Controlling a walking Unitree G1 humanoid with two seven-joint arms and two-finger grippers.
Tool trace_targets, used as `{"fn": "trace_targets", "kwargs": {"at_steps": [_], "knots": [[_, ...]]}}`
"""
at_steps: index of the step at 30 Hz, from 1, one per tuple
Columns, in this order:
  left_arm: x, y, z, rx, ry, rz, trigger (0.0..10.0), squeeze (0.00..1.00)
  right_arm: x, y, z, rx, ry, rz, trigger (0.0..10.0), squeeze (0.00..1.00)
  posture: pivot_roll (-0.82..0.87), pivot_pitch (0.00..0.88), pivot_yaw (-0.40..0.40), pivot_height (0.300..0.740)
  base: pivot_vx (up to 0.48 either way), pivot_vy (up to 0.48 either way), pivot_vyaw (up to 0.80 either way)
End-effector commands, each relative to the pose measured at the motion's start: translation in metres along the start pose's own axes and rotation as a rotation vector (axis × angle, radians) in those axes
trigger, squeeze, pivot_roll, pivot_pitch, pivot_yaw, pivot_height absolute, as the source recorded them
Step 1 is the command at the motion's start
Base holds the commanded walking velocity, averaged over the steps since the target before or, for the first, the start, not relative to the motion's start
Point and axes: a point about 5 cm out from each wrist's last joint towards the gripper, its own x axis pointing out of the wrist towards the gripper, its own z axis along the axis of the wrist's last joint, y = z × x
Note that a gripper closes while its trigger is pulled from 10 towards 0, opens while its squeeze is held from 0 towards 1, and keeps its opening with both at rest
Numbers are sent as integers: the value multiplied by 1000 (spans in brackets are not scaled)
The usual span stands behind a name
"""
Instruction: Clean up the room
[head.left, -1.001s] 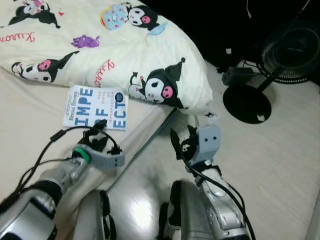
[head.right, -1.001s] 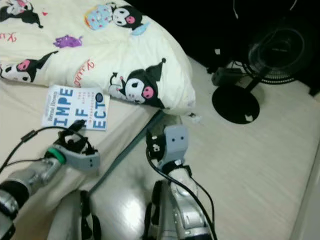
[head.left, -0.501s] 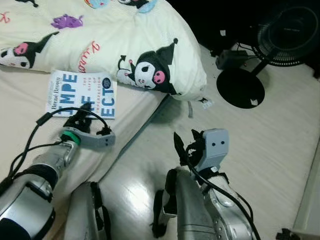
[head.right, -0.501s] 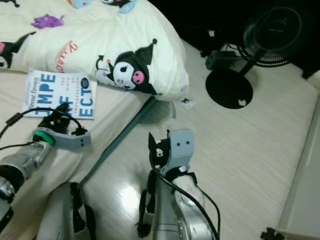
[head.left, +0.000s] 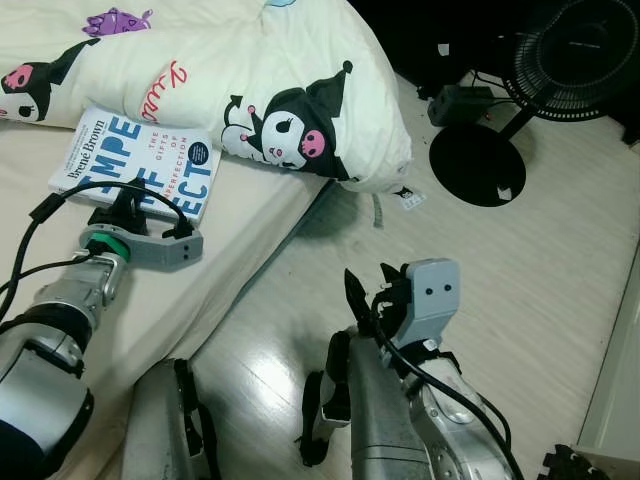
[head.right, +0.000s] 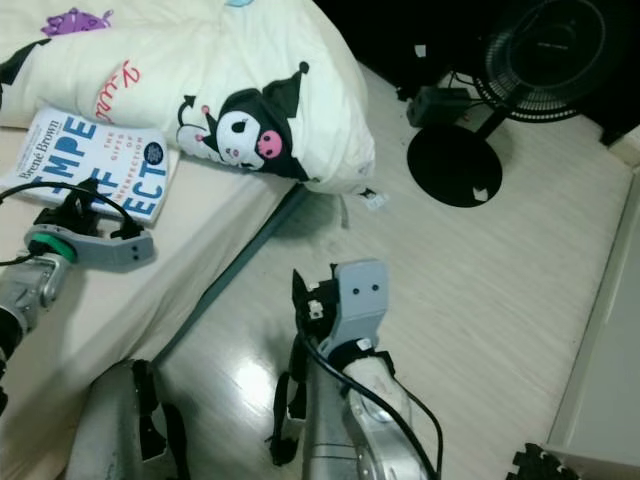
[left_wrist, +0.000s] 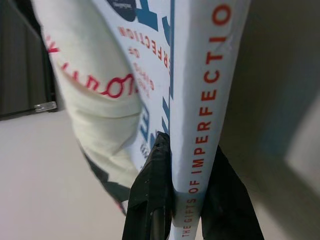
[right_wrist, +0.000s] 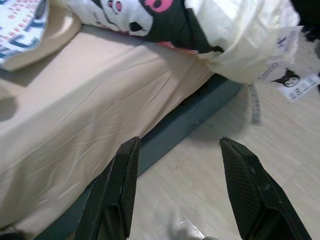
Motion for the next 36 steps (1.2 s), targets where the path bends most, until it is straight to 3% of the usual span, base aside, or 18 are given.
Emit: {"fn": "trace_targets", "kwargs": {"at_steps": [1, 5, 7, 11, 12, 13, 14, 15, 18, 20, 21, 23, 29, 30, 32, 33, 34, 36], "knots": [[0, 3, -5, -4, -1, 28, 0, 0, -3, -3, -8, 11, 37, -19, 10000, 0, -175, 466, -49, 596, 0, 0, 0], [-1, 4, -4, -45, -12, 59, 0, 0, 1, -1, -7, 14, 31, -12, 10000, 0, -160, 444, -39, 596, 0, 0, 0], [-11, -2, 10, -165, -89, 129, 0, 0, 7, 1, -6, 17, 18, 1, 10000, 0, -128, 388, -30, 596, 0, 0, 0], [-19, -7, 22, -244, -140, 169, 0, 0, 10, 2, -7, 19, 14, 7, 10000, 0, -101, 352, -22, 596, 0, 0, 0], [-30, -13, 32, -292, -162, 189, 0, 0, 11, 3, -9, 20, 13, 12, 10000, 0, -79, 322, -12, 596, 0, 0, 0], [-42, -19, 42, -331, -178, 195, 6235, 0, 13, 3, -11, 20, 11, 17, 10000, 0, -66, 301, -15, 596, 0, 0, 0], [-51, -22, 48, -356, -187, 198, 10000, 0, 14, 3, -12, 20, 11, 19, 10000, 0, -66, 301, -15, 596, 0, 0, 0], [-51, -22, 48, -356, -187, 198, 10000, 0, 14, 3, -12, 20, 11, 19, 10000, 0, -66, 301, -15, 596, 0, 0, 0], [-99, -25, 73, -434, -175, 167, 10000, 0, 21, 3, -13, 27, 2, 24, 10000, 0, -1, 227, -12, 596, 0, 0, 0], [-99, -25, 73, -434, -175, 167, 10000, 0, 21, 3, -13, 27, 2, 24, 10000, 0, -1, 227, -12, 596, 0, 0, 0], [-117, -15, 76, -479, -143, 185, 10000, 0, 25, 4, -14, 32, -9, 31, 10000, 0, 23, 195, -16, 596, 0, 0, 0], [-120, -11, 75, -493, -132, 201, 10000, 0, 26, 4, -15, 35, -15, 34, 10000, 0, 23, 195, -16, 596, 0, 0, 0], [-103, 40, 58, -600, -74, 383, 10000, 0, 41, -2, -9, 33, -56, 25, 10000, 0, 63, 95, -47, 600, 0, 0, 0], [-103, 40, 58, -600, -74, 383, 10000, 0, 41, -2, -9, 33, -56, 25, 10000, 0, 63, 95, -47, 600, 0, 0, 0], [-92, 47, 58, -782, -21, 381, 10000, 0, 46, -9, -9, 25, -58, 0, 10000, 0, 64, 89, -52, 610, 0, 0, 0], [-92, 47, 58, -782, -21, 381, 10000, 0, 46, -9, -9, 25, -58, 0, 10000, 0, 64, 89, -52, 610, 0, 0, 0], [-85, 45, 60, -980, 53, 337, 10000, 0, 48, -12, -8, 13, -58, -5, 10000, 0, 53, 70, -57, 615, 0, 0, 0], [-81, 46, 68, -1213, 110, 273, 10000, 0, 49, -15, -7, -1, -65, -3, 10000, 0, 45, 60, -57, 625, 0, 0, 0]]}}
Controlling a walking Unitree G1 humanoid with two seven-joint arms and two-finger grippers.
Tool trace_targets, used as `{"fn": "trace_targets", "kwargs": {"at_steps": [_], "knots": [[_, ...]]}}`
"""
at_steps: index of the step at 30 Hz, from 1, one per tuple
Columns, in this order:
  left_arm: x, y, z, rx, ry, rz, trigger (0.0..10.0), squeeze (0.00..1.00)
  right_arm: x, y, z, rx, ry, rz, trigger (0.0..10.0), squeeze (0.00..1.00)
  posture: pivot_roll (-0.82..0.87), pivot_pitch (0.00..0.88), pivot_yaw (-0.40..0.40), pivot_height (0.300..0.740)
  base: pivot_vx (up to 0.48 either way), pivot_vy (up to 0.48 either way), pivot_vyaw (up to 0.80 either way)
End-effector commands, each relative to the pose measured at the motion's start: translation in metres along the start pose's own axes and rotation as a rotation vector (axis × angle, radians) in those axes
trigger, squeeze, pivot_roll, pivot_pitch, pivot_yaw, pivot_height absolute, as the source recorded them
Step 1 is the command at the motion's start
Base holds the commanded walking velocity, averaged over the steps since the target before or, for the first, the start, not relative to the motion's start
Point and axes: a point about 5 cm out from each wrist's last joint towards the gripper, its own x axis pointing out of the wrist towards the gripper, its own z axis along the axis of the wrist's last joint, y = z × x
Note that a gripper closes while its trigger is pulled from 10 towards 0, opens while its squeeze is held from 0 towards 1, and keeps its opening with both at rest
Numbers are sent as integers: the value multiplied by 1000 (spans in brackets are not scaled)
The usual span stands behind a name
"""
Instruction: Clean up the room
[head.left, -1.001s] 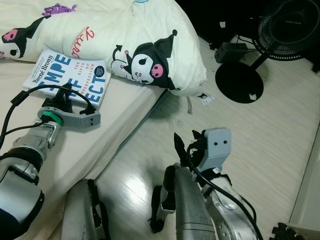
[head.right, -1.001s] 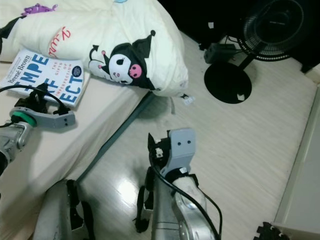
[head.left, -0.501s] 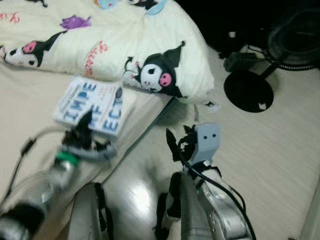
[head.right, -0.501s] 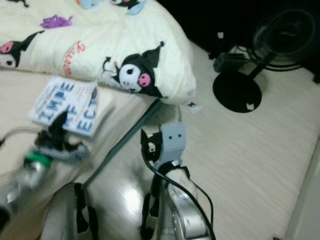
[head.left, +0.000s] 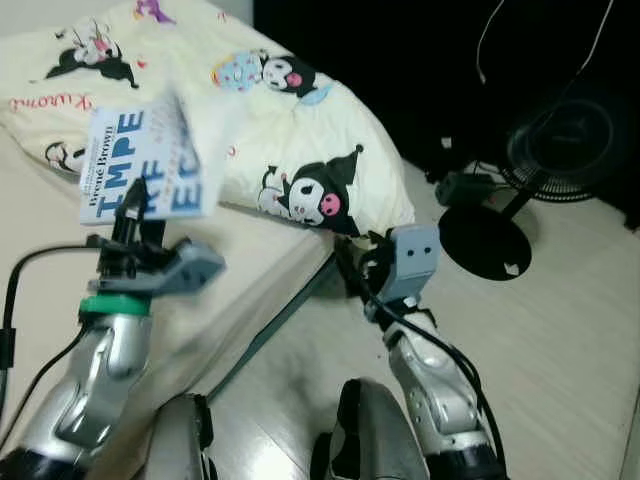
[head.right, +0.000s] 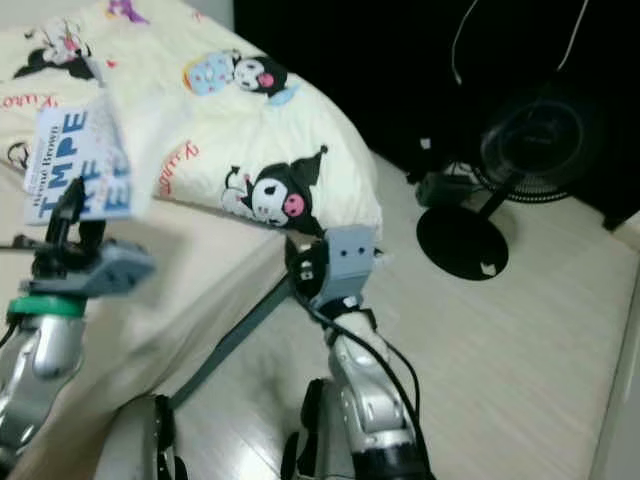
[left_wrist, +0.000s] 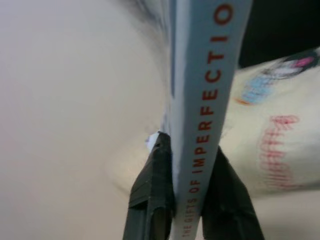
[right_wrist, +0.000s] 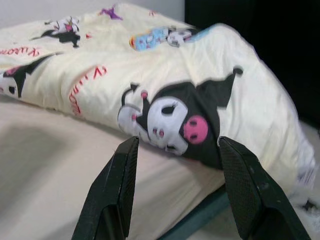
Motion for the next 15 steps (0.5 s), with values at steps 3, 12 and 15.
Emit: {"fn": "trace_targets", "kwargs": {"at_steps": [3, 12, 15], "knots": [[2, -9, 14, -236, 64, -63, 10000, 0, -1, -7, -2, -12, -1, -18, 10000, 0, 40, 58, -58, 634, 0, 0, 0], [15, -14, 39, -459, 71, -145, 10000, 0, 3, -14, 1, -13, -36, -48, 10000, 0, 20, 37, -41, 668, 0, 0, 0], [18, -14, 36, -451, 75, -156, 10000, 0, 3, -16, 0, -16, -37, -54, 10000, 0, 18, 36, -41, 678, 0, 0, 0]]}}
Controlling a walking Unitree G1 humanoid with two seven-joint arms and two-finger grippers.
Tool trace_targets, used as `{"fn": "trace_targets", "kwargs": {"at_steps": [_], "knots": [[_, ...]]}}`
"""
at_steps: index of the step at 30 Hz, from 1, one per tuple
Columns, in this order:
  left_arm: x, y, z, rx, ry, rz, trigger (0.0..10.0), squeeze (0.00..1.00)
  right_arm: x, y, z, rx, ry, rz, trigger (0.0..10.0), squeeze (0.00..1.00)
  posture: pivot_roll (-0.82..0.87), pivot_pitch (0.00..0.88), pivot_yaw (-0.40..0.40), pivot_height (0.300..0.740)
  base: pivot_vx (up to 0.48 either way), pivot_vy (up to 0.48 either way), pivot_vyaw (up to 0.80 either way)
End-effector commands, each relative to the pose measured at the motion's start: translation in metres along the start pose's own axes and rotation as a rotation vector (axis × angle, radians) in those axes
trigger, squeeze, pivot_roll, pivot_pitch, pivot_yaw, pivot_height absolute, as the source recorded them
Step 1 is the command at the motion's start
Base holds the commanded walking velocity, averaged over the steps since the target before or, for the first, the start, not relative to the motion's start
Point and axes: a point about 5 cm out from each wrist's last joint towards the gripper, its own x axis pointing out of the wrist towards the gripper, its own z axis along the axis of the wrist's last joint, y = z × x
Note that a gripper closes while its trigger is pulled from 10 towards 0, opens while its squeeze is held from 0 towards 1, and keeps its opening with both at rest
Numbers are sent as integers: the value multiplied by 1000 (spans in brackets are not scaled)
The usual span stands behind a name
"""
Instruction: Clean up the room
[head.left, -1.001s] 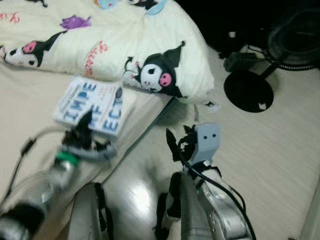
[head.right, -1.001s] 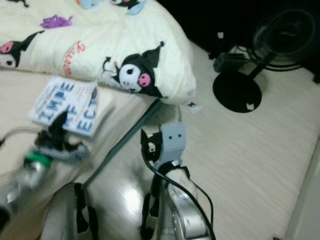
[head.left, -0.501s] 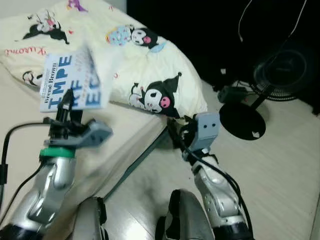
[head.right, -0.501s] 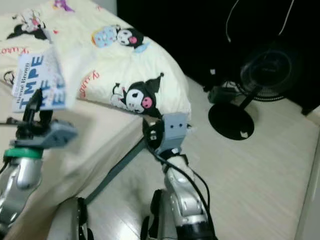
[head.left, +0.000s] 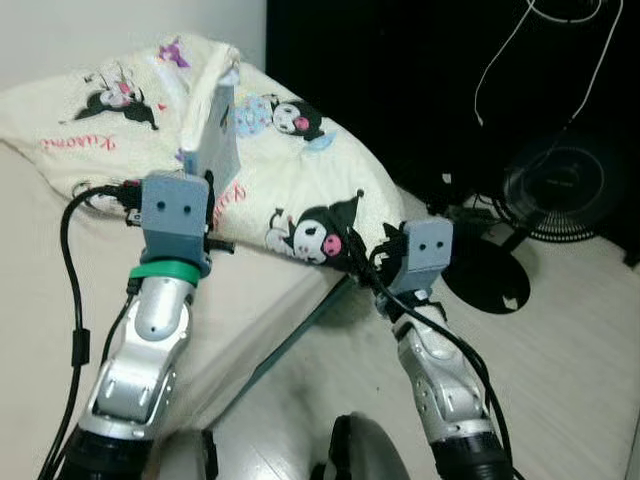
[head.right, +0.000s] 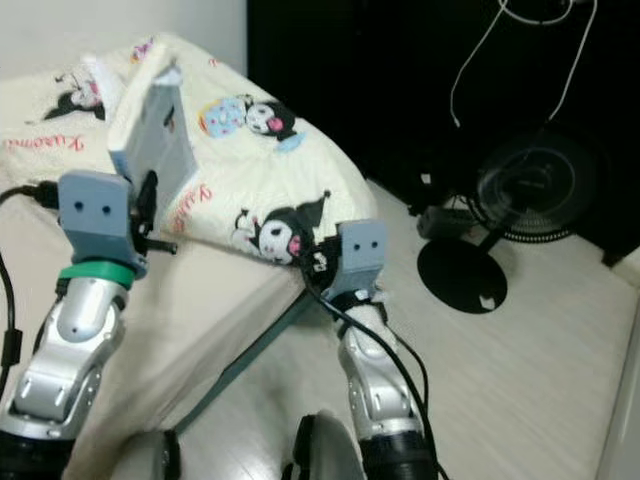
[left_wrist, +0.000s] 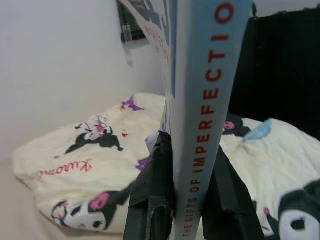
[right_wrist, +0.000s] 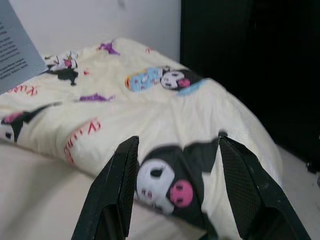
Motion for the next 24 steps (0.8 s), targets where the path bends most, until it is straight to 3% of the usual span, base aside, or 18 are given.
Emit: {"fn": "trace_targets", "kwargs": {"at_steps": [1, 14, 24], "knots": [[1, 2, 1, -2, -3, -9, 10000, 0, -1, -3, -4, 4, 8, -15, 10000, 0, 18, 35, -41, 683, 0, 0, 0], [3, -1, -3, -19, 39, -49, 10000, 0, 1, -6, -6, 2, 1, -32, 10000, 0, 14, 31, -35, 740, 0, 0, 0], [2, -2, -5, -32, 55, -58, 10000, 0, 1, -8, -7, -16, -6, -74, 10000, 0, 12, 31, -34, 740, -100, 0, 0]]}}
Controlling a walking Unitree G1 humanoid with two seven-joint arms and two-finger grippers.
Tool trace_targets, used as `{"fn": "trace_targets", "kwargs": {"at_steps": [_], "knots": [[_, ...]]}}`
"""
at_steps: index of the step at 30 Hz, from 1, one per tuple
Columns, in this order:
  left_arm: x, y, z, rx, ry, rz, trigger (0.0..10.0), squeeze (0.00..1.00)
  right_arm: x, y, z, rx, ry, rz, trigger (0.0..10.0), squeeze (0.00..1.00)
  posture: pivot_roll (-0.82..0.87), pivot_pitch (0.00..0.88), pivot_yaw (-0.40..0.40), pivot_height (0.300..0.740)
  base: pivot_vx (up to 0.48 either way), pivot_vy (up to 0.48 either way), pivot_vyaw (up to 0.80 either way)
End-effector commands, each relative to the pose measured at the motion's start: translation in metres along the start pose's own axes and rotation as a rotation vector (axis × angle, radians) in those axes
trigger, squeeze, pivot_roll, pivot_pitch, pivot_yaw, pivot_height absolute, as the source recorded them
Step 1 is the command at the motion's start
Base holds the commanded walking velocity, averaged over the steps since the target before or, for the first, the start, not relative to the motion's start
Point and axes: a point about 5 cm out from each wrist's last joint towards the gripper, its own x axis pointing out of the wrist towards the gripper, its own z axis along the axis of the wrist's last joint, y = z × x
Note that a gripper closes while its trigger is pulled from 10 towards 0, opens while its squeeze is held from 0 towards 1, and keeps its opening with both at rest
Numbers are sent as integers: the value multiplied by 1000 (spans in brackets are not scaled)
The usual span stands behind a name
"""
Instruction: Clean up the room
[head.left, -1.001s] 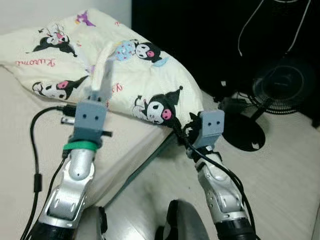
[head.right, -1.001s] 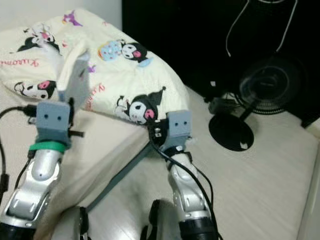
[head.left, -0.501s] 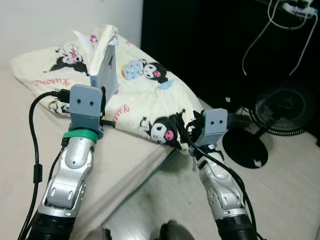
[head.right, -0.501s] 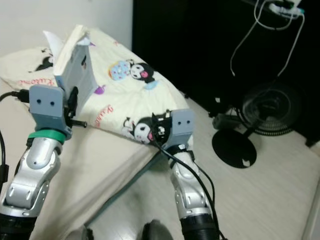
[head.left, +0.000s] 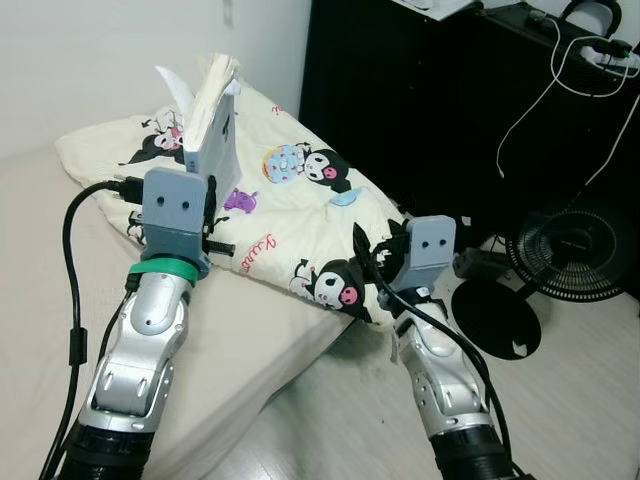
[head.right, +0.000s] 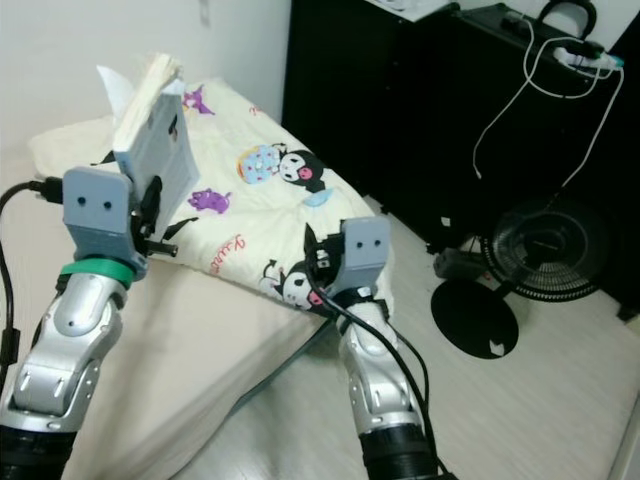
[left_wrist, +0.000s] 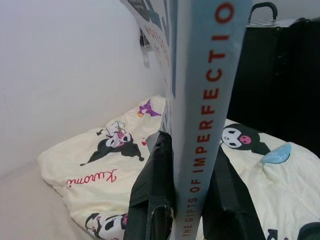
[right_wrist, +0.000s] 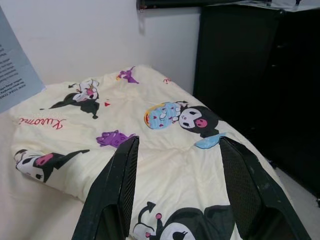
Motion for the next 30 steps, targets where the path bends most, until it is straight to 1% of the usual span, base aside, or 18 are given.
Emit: {"fn": "trace_targets", "kwargs": {"at_steps": [1, 30], "knots": [[0, -1, 1, -12, -4, -5, 10000, 0, -2, -5, -4, 0, 8, -26, 10000, 0, 12, 31, -34, 740, -251, 0, 0], [-1, -1, -4, -6, 27, 1, 10000, 0, -6, -4, -7, -10, 9, -28, 10000, 0, 6, 39, -24, 740, -430, 0, 0]]}}
